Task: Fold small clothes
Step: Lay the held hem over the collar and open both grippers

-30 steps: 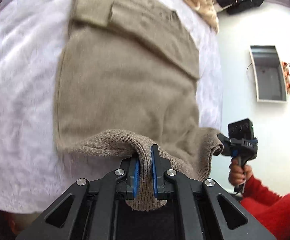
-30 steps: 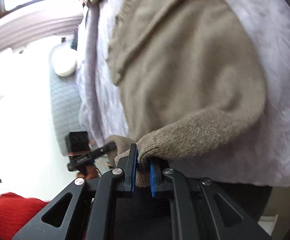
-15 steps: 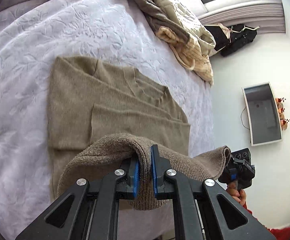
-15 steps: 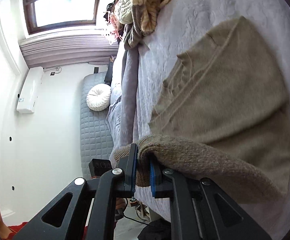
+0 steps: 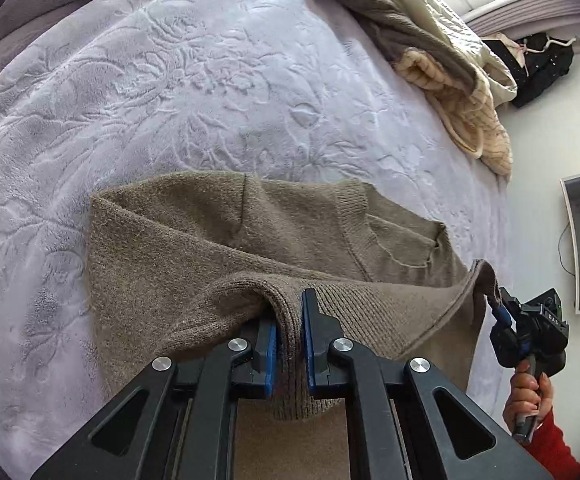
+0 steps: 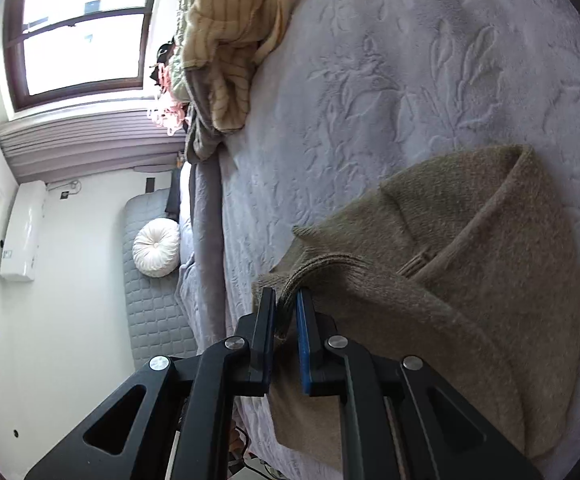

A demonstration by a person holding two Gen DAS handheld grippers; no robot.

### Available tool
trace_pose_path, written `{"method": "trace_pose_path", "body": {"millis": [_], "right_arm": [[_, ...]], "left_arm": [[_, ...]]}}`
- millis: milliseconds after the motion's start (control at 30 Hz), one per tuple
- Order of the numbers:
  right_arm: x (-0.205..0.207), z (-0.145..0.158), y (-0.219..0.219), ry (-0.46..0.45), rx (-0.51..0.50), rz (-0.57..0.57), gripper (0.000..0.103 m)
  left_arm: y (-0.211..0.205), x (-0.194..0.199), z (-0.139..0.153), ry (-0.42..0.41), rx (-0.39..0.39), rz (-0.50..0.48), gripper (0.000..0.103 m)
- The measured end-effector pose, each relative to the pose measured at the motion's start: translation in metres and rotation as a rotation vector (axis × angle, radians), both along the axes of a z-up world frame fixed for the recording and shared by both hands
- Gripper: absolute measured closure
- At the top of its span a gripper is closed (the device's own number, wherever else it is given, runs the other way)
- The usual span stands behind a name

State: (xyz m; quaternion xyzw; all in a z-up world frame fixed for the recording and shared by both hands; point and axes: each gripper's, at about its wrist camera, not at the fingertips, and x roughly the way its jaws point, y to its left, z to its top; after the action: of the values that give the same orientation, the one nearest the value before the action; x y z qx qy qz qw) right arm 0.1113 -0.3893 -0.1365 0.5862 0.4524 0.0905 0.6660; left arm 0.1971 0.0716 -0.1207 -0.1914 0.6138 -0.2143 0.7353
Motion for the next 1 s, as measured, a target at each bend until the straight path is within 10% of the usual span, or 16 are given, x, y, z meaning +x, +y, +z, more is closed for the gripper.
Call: {"method": "trace_pose_path", "body": {"millis": [267, 367, 667, 800, 1000], "right_arm": [[0.007, 0.007, -0.011, 0.069, -0.150, 0.013, 0.087], [0.011, 0.025, -0.007, 0.080, -0.297, 0.091, 0.042], [0.031, 0.032, 0.012, 0.097, -0.500, 0.234, 0.039], [0.041, 0.025, 0.025, 0.107, -0.549, 0.313, 0.039], [0.059, 0.012, 0.046, 0.131, -0.684, 0.425, 0.039]], "left_arm": [[-0.015, -0.005, 0.023, -0.051, 0.129, -0.074, 0.089], [-0.017, -0.011, 0.038, -0.090, 0.139, -0.108, 0.088], [-0.019, -0.013, 0.050, -0.095, 0.150, -0.142, 0.088], [-0.016, -0.018, 0.058, -0.146, 0.208, -0.094, 0.000], [-0.008, -0.016, 0.050, -0.148, 0.267, -0.058, 0.001]]}}
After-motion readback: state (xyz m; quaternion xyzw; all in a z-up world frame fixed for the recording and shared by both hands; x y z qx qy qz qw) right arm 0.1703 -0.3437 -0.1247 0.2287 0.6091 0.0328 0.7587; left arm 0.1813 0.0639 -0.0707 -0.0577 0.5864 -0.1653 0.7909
